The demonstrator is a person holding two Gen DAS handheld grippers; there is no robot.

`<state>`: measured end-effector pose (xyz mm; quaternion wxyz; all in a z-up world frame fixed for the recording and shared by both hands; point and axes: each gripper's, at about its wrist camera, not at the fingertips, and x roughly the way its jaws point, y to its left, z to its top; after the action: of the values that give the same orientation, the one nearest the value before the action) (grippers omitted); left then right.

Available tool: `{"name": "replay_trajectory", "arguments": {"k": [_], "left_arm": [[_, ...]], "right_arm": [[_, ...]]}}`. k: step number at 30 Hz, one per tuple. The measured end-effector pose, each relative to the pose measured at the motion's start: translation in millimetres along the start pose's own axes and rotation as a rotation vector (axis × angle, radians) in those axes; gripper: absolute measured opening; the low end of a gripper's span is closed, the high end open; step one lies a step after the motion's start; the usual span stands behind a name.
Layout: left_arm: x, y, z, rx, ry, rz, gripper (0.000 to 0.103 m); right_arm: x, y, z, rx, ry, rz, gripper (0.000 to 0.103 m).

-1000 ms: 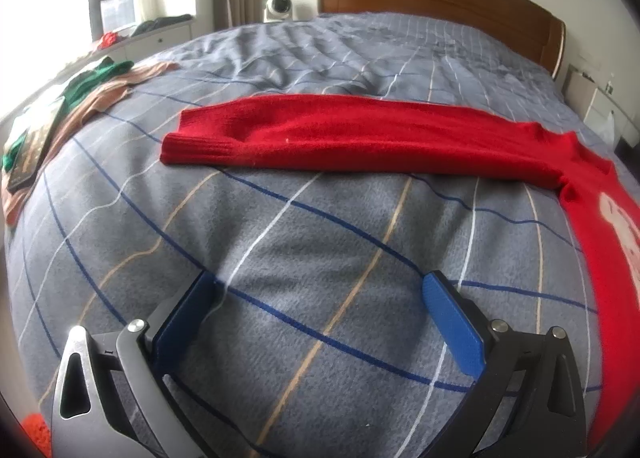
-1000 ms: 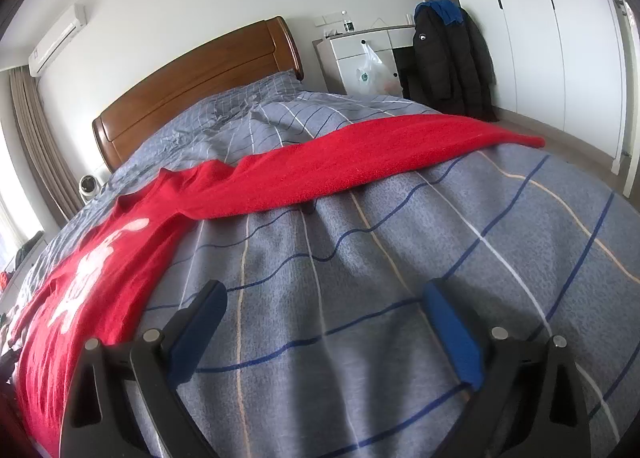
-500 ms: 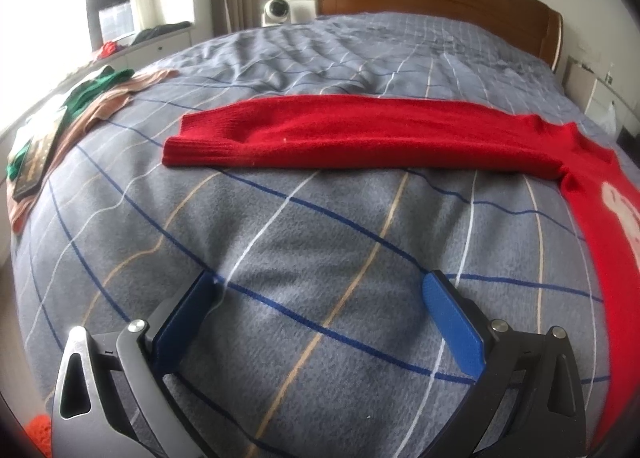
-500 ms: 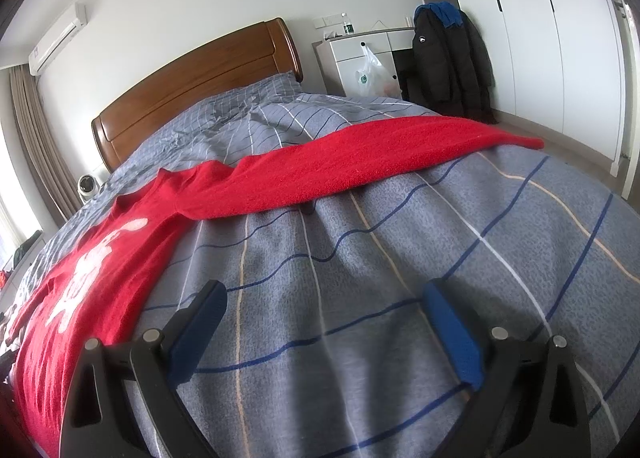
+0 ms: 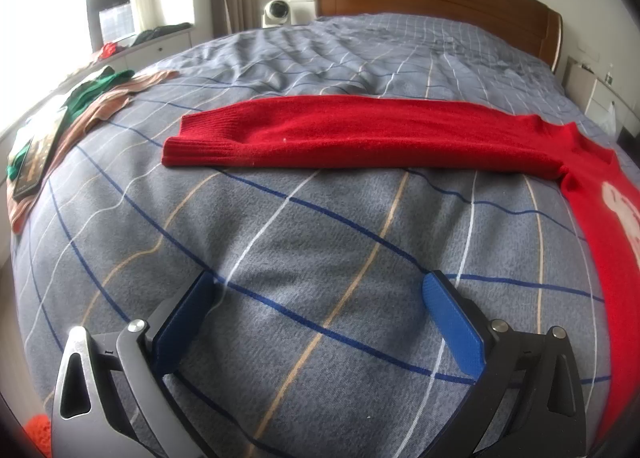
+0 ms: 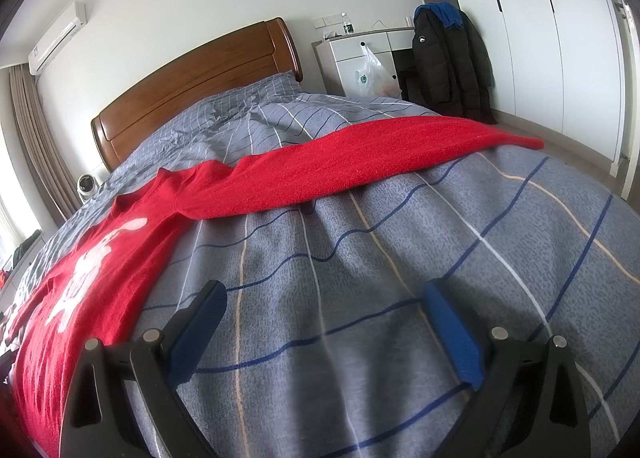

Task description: Fold small clothes

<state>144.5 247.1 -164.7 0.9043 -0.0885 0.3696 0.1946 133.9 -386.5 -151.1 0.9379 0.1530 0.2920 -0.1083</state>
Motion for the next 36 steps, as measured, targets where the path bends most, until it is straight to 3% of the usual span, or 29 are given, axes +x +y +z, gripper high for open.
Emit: {"name": "replay_trajectory", "arguments": {"k": [7, 10, 12, 15, 17, 19, 23, 27, 32, 36], "left_arm": [[-1, 1, 1, -0.003, 0.01, -0.013, 0.103], [-2, 3, 3, -0.009, 0.016, -0.03, 0.103], [-5, 2, 4, -0.002, 0.022, -0.034, 0.103], [-26, 0, 4, 0.013, -0.04, -0.004, 0.102], [-44, -6, 4, 0.04, -0.115, 0.013, 0.102], [-50, -10, 5, 0.047, -0.132, 0.014, 0.103], [-38, -8, 1, 0.018, -0.065, -0.057, 0.103], [-17, -1, -3, -0.016, 0.017, -0.083, 0.103], [-14, -9, -7, 0.015, 0.003, -0.056, 0.103], [-15, -11, -10, 0.025, -0.007, -0.042, 0.103]], "right_arm": [[2, 2, 0, -0.006, 0.015, -0.012, 0.098], [5, 5, 7, -0.026, 0.087, -0.03, 0.098], [-1, 4, 14, -0.021, 0.133, 0.002, 0.098], [-27, -14, 32, 0.062, 0.123, 0.09, 0.098], [-43, -31, 49, 0.098, 0.101, 0.11, 0.1], [-51, -51, 72, 0.139, 0.094, 0.119, 0.103], [-49, -112, 117, 0.357, 0.106, 0.202, 0.103], [-26, -167, 120, 0.677, 0.165, 0.269, 0.103], [14, -174, 107, 0.785, 0.243, 0.334, 0.1], [38, -183, 104, 0.861, 0.217, 0.285, 0.092]]}}
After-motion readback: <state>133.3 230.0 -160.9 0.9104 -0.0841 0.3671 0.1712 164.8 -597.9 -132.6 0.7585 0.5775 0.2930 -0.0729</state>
